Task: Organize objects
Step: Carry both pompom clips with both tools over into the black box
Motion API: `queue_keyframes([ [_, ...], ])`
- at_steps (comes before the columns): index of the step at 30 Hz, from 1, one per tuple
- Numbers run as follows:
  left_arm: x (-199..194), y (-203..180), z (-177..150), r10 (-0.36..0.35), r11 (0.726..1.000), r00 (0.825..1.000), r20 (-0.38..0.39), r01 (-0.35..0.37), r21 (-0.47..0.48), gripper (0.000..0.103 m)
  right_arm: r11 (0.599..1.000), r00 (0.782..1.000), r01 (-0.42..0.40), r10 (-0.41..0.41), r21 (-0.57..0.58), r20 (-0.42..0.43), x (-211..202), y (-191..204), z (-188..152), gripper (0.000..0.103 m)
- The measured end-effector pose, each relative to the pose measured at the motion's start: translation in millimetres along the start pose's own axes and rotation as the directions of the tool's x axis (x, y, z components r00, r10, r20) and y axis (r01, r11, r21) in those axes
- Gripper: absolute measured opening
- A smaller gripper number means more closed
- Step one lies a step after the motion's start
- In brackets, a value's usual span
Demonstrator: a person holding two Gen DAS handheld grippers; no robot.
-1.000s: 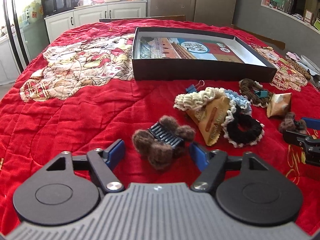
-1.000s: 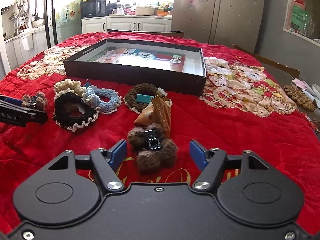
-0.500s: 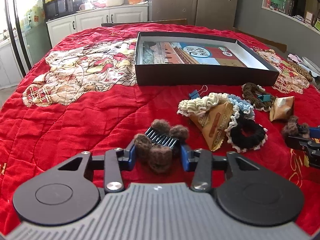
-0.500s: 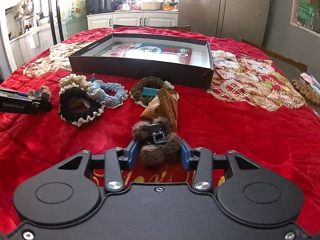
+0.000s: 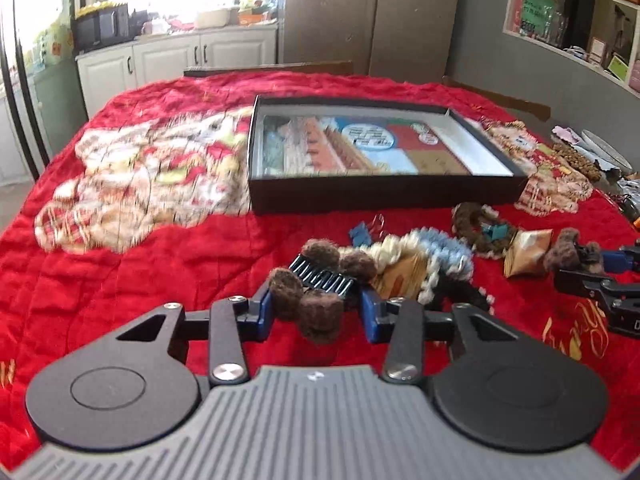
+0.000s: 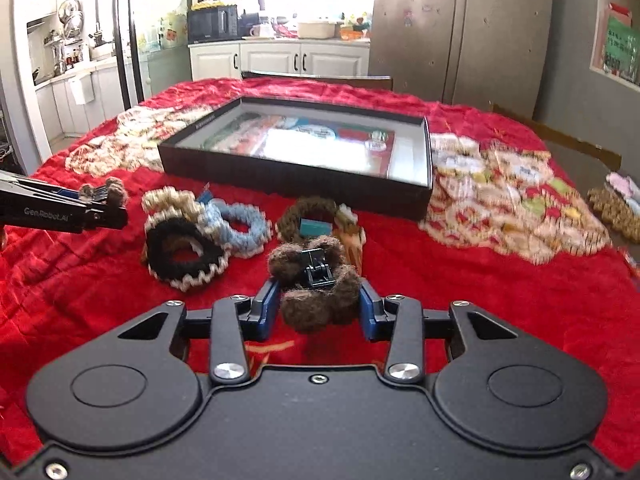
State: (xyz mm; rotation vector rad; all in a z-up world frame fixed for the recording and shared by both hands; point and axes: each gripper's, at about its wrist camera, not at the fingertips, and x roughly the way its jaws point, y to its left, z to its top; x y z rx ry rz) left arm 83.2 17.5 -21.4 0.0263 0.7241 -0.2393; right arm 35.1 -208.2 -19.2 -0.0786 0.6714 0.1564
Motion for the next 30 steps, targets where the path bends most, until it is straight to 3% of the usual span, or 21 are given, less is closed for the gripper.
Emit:
queue_keyframes([
  [9,5.2,-8.7,41.5,0.023,0.997,0.997,0.076,-0.028,0.071,0.046,0.999,0.995,0.038,-0.036,-0.026,0.089,2.2,-11.8,49.2,0.038],
  [15,28.6,-8.6,69.8,0.036,0.997,0.996,0.082,-0.042,0.069,0.046,0.998,0.992,0.053,-0.049,-0.031,0.12,18.3,-20.5,86.0,0.038],
  [30,104.5,-10.8,123.5,0.074,0.996,0.995,0.071,-0.077,0.048,0.047,0.994,0.99,0.088,-0.08,-0.067,0.117,109.7,-15.4,142.0,0.038],
])
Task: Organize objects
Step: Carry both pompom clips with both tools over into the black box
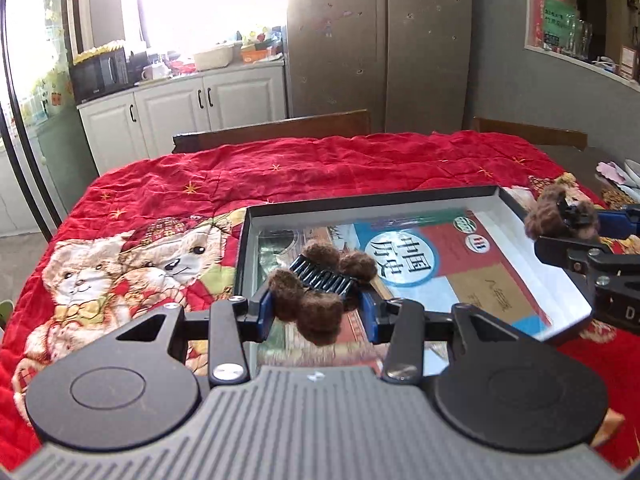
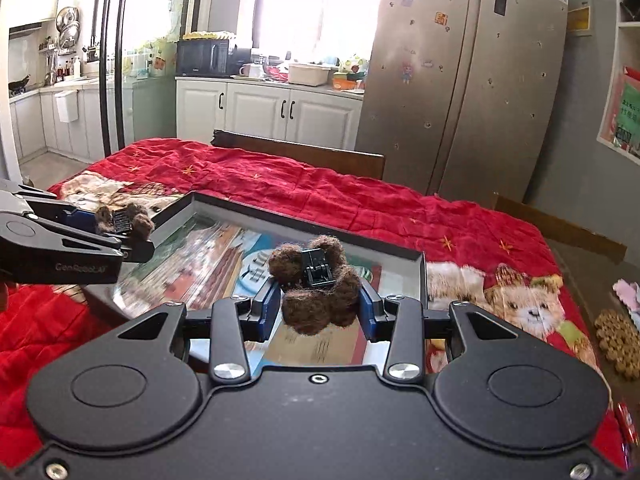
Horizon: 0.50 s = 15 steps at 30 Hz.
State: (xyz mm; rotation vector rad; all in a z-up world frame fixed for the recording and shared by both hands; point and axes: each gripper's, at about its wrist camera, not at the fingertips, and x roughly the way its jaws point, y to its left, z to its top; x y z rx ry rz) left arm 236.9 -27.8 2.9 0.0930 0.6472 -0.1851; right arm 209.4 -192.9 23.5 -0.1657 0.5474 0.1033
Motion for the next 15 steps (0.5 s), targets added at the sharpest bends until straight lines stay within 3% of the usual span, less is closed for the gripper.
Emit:
queue_keyframes([
  [15,66.9,-7.1,11.4,0.014,1.0,0.999,-0.034,-0.014,-0.02,0.047,0.998,0.998,0.015,-0.012,0.061,-0.054,93.3,-8.7,1.0,0.039],
])
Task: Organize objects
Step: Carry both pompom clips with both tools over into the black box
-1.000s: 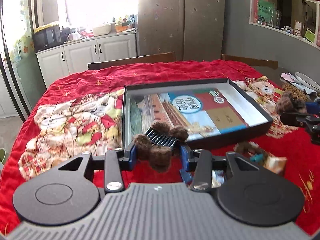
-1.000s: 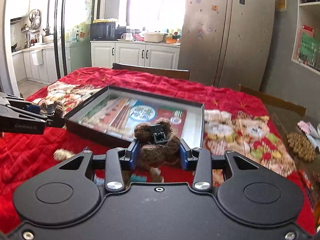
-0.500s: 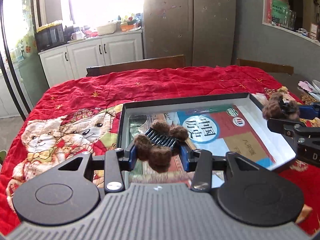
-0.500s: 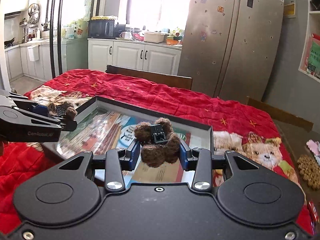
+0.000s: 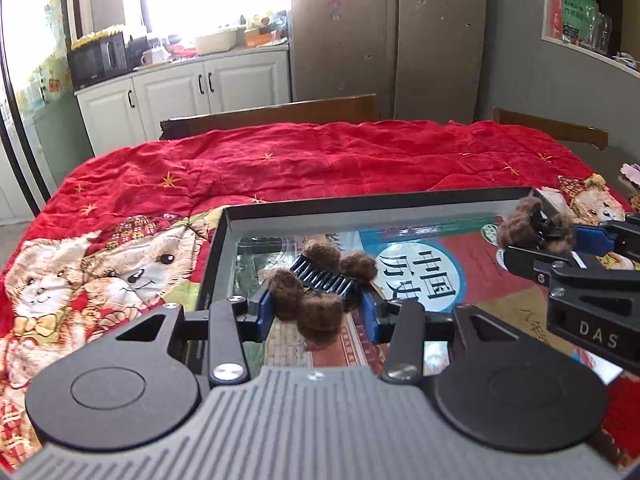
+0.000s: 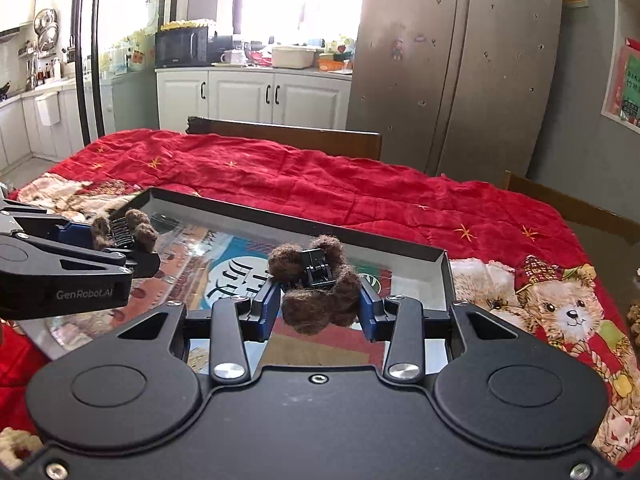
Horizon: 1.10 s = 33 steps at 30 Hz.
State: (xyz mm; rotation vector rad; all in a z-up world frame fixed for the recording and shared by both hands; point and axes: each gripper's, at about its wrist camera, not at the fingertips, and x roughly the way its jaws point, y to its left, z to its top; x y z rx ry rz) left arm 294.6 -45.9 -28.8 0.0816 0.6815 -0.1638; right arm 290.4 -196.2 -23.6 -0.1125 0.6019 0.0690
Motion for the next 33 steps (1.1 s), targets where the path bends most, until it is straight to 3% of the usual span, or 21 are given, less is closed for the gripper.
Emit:
queue_keyframes([
  [24,35.9,-0.5,2.9,-0.005,1.0,0.998,-0.055,0.004,-0.013,0.049,1.0,0.997,0.007,-0.007,-0.008,-0.072,40.3,0.6,-3.0,0.039],
  [33,36.7,-4.3,2.5,0.003,1.0,0.997,-0.073,-0.002,0.01,0.055,1.0,0.993,-0.008,0.007,-0.006,-0.115,46.3,-0.7,-3.9,0.04],
])
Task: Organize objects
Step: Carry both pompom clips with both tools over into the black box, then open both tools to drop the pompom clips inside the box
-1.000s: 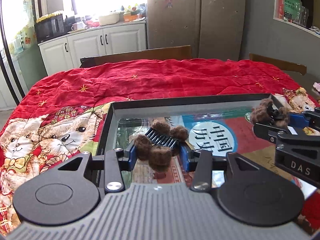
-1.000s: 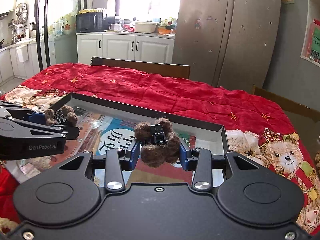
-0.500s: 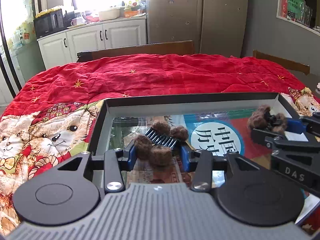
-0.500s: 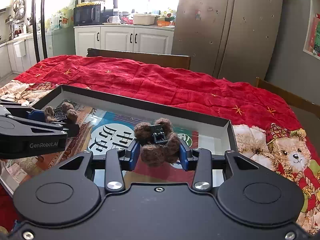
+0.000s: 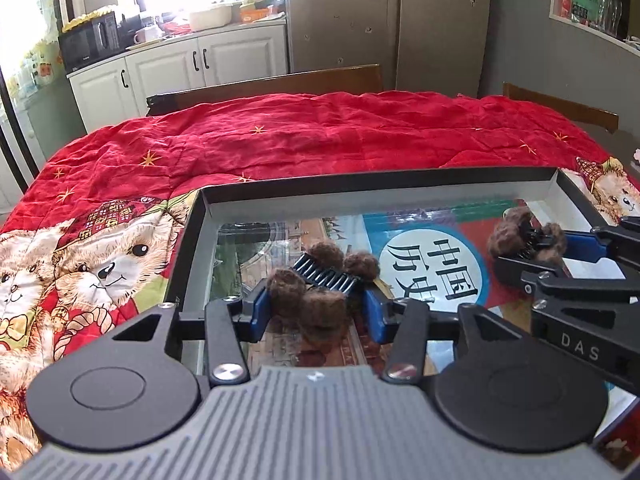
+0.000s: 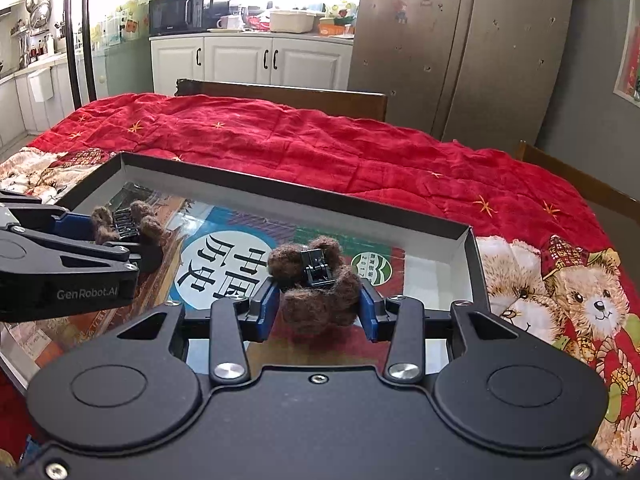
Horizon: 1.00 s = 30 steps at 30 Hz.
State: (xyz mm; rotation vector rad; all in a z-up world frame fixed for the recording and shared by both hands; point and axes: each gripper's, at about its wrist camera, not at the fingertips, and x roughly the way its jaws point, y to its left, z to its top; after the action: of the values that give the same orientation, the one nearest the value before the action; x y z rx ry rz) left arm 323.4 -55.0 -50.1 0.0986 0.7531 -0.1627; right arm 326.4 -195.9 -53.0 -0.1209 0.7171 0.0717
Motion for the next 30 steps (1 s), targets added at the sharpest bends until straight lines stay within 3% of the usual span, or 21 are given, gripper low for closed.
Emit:
queue_keyframes([
  [5,-0.2,0.2,-0.3,0.004,1.0,1.0,-0.002,-0.004,-0.002,0.057,1.0,1.0,-0.013,0.013,0.008,-0.028,4.1,-1.3,-0.6,0.04],
  [9,-0.9,0.2,-0.7,0.005,1.0,1.0,-0.001,-0.005,-0.001,0.067,1.0,0.999,-0.017,0.017,0.005,-0.037,5.7,-1.4,-0.1,0.041],
  [14,-2.4,2.8,-0.9,-0.002,1.0,1.0,0.007,0.002,-0.011,0.07,1.0,0.999,-0.018,0.018,-0.006,-0.041,4.8,0.2,0.6,0.046],
  [20,-5.3,2.3,-0.9,0.003,1.0,1.0,0.023,-0.002,-0.005,0.078,1.0,1.0,-0.015,0.015,-0.012,-0.014,-1.2,0.8,1.5,0.06],
  [30,-23.2,2.5,-0.1,0.02,1.0,0.998,0.062,-0.019,-0.005,0.085,1.0,0.999,-0.012,0.012,-0.005,0.03,-20.8,-1.1,2.7,0.062],
])
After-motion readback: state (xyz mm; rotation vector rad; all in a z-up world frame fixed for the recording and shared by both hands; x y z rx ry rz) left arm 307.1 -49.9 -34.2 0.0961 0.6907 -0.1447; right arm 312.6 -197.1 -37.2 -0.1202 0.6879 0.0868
